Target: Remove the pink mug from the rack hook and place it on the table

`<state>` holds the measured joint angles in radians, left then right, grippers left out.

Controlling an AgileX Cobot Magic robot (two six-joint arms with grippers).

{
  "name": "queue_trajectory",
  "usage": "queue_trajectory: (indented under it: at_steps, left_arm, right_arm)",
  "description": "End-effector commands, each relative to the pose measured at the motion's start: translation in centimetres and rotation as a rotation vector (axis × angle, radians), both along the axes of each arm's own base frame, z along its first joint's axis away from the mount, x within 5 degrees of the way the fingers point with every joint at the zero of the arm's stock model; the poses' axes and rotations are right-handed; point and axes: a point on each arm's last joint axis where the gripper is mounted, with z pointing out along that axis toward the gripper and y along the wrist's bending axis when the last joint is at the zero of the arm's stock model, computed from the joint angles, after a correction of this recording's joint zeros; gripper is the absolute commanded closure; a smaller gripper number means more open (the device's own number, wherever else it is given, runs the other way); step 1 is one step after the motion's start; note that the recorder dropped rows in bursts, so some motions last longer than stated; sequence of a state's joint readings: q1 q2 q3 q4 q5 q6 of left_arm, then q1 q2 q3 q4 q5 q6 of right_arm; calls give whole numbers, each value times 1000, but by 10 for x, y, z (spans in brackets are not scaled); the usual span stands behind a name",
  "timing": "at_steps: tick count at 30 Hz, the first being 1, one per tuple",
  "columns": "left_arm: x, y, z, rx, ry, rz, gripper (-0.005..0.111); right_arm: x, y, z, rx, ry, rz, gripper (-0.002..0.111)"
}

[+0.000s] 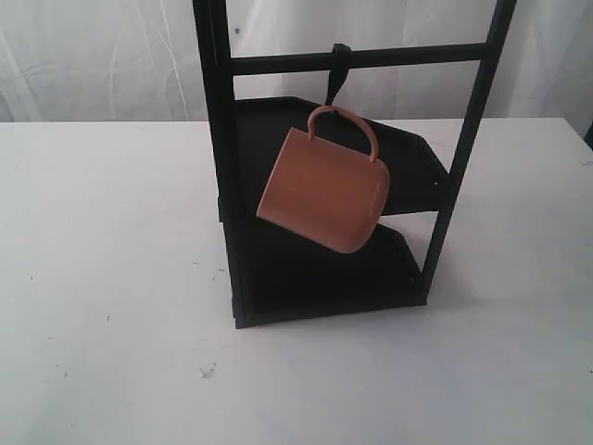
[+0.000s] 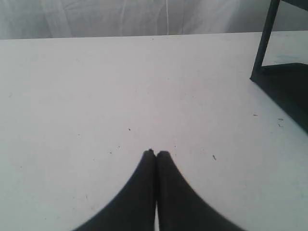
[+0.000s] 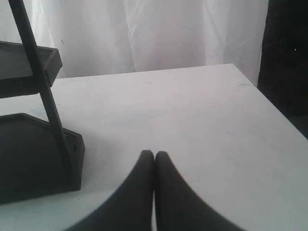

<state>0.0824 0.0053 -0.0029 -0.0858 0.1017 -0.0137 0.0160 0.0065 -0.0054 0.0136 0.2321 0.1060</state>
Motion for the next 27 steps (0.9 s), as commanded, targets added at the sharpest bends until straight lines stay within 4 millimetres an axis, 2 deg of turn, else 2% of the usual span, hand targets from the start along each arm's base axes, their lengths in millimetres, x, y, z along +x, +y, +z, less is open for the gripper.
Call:
queue_trajectory:
  at_steps: [1, 4, 6, 8, 12, 16, 22, 25, 27]
  left_arm:
    - [0, 0, 0, 5, -6, -5, 107]
    - [0, 0, 0, 19, -15, -6, 107]
    - [2, 2, 10, 42, -123, 9, 107]
    - [2, 3, 22, -150, -262, 50, 107]
    - [1, 5, 30, -403, -363, 79, 107]
    - [2, 4, 27, -708, -334, 98, 107]
    - [0, -1, 39, -671, -440, -15, 107]
    - [-1, -10, 42, -595, -415, -124, 107]
    - [-1, -17, 51, -553, -383, -189, 107]
  right_arm:
    - [0, 0, 0, -5, -12, -5, 108]
    - [0, 0, 0, -5, -12, -5, 108]
    - [0, 0, 0, -5, -12, -5, 108]
    - [0, 0, 0, -5, -12, -5, 108]
    - [0, 0, 0, -5, -12, -5, 108]
    - [0, 0, 0, -5, -13, -5, 108]
    - [0, 0, 0, -5, -13, -5, 108]
    - [0, 0, 0, -5, -13, -5, 108]
    - [0, 0, -1, -5, -11, -5, 108]
